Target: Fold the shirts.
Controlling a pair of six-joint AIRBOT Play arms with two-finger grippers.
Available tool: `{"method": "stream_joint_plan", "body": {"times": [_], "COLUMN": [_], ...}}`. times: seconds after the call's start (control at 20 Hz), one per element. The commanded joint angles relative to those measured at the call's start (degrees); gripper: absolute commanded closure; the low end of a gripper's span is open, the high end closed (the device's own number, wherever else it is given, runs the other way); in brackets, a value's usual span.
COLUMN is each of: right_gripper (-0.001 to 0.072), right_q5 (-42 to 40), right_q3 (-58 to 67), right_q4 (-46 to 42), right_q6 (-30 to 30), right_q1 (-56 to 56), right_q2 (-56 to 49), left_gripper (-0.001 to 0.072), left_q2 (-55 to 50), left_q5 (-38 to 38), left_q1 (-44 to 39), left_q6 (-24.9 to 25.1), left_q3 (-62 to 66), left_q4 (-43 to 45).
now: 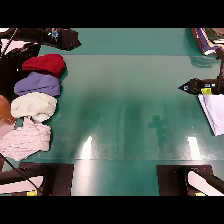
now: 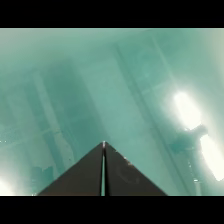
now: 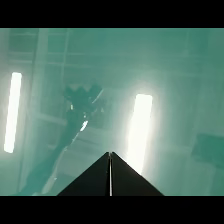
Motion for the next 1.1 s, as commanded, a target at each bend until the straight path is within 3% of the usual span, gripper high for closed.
{"method": "stream_joint_plan", "body": {"times": [0.0,0.55,0.7,0.9,0.95,1.0,1.05], "right_gripper": [0.0695,0.0695,0.0695,0.0695,0.0695,0.0695,0.0695], "right_q5": [-0.6,-0.8,-0.8,-0.8,-0.8,-0.5,-0.1], "right_q3": [0.1,0.0,0.0,0.0,0.0,0.0,0.0], "right_q4": [0.0,0.0,0.0,0.1,0.1,0.1,0.1], "right_q6": [0.0,0.0,0.0,0.0,0.0,0.0,0.0], "right_q1": [0.0,0.3,0.3,0.3,0.3,0.3,0.3], "right_q2": [0.0,0.0,0.0,0.0,0.0,0.0,0.0], "left_gripper": [0.0678,0.0678,0.0677,0.0677,0.0638,0.0297,0.0036], "left_q2": [0.0,0.0,-0.4,-0.7,-0.9,-1.6,-2.8], "left_q5": [0.0,0.0,7.9,9.7,10.8,12.0,12.4], "left_q1": [0.0,0.0,0.0,0.0,0.0,0.1,0.5], "left_q6": [0.0,0.0,-0.1,1.9,3.1,2.3,0.1], "left_q3": [0.0,0.0,0.0,0.0,0.0,0.0,0.0], "left_q4": [0.0,0.0,0.1,4.9,9.7,15.4,20.6]}}
